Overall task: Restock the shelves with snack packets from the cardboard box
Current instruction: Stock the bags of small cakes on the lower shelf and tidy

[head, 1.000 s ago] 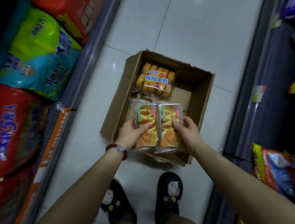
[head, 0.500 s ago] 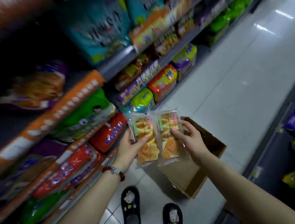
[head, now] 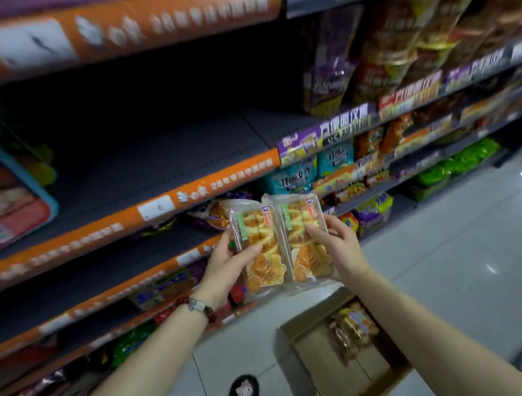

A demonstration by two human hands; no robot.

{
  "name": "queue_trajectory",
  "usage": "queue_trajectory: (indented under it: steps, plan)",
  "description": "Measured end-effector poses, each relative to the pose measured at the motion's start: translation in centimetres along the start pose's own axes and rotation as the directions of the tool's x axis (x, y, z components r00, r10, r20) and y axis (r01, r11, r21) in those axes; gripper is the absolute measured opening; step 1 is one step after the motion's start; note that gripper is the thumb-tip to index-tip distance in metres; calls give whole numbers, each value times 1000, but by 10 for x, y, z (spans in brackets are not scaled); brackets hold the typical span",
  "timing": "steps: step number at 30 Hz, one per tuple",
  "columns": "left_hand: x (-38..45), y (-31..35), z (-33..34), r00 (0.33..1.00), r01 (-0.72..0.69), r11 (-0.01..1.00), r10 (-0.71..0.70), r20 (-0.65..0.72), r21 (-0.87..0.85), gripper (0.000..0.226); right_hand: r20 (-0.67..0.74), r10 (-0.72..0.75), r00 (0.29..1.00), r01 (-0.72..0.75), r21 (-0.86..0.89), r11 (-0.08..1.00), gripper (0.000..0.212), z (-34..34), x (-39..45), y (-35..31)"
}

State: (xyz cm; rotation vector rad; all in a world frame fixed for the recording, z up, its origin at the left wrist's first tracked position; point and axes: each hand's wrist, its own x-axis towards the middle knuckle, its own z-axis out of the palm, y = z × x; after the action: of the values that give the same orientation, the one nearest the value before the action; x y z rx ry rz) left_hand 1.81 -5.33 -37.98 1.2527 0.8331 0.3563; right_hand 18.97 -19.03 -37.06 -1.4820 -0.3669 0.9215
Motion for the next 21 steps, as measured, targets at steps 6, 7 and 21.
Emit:
queue_trajectory:
  steps: [6, 7, 21]
  plan:
    - [-33, 61, -6, 993, -99, 995, 101, -59, 31, 59, 49, -62, 997, 66, -78, 995, 25, 16, -17, -68]
    - [-36, 69, -7, 990, -119, 992, 122, -71, 43, 59, 47, -74, 996, 79, -97, 992, 27, 20, -19, -78]
    - [10, 136, -32, 986, -140, 988, 146, -79, 69, 52, -1, -86, 996, 85, -159, 984, 28, 53, 32, -141]
